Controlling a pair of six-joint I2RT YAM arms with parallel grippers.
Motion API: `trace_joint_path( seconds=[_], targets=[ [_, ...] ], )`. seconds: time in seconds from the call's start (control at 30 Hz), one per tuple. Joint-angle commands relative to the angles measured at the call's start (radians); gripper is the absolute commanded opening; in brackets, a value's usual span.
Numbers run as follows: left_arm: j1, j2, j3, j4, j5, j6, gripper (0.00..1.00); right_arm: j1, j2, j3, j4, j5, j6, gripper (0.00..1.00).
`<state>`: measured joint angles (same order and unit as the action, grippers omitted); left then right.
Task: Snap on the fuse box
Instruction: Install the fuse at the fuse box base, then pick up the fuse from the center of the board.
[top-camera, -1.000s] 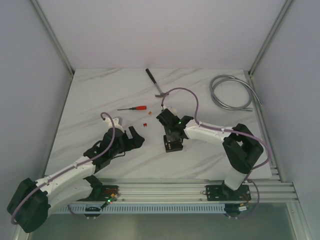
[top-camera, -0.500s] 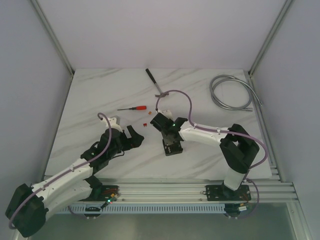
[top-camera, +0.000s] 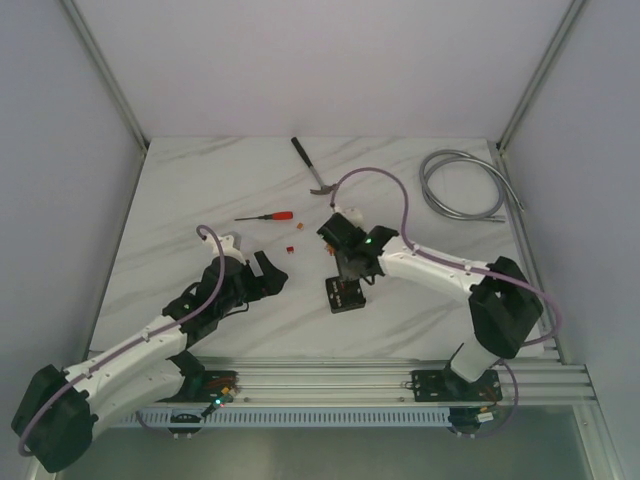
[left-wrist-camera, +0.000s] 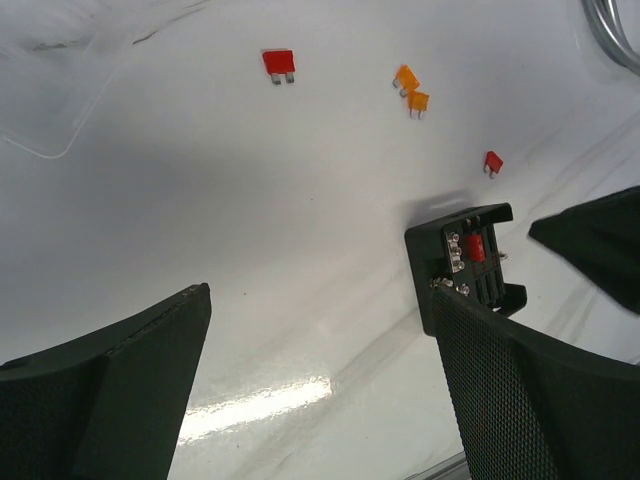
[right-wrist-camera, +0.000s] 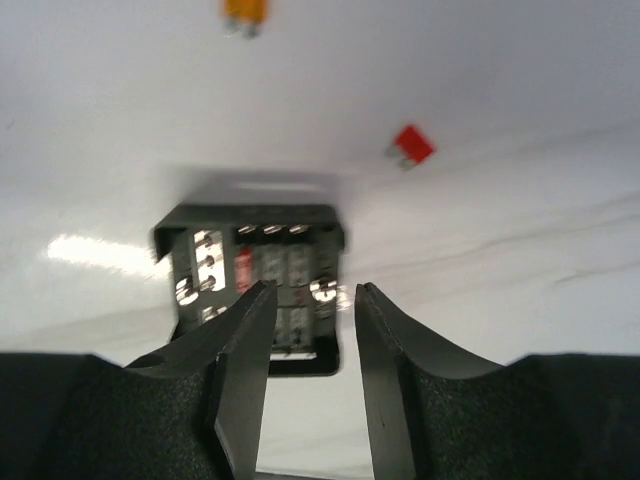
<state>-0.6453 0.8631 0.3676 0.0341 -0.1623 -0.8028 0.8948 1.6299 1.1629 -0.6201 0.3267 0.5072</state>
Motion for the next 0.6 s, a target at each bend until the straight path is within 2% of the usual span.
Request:
trace_joint_path(
  seconds=[0.0, 0.27, 0.57],
  targets=[
    [0.006, 0.002, 0.029, -0.015, -0.019, 0.009, 1.0, -0.101, -0.057, -0.05, 0.004, 0.067, 0.042, 0.44],
    [0.006, 0.036, 0.046, -0.016, -0.015, 0.009, 1.0, -0.198, 0.001, -0.084, 0.147, 0.062, 0.059, 0.48],
    [0.006, 0.046, 0.05, -0.016, -0.017, 0.009, 1.0, -0.231, 0.116, -0.059, 0.226, 0.047, 0.068, 0.49]
  ],
)
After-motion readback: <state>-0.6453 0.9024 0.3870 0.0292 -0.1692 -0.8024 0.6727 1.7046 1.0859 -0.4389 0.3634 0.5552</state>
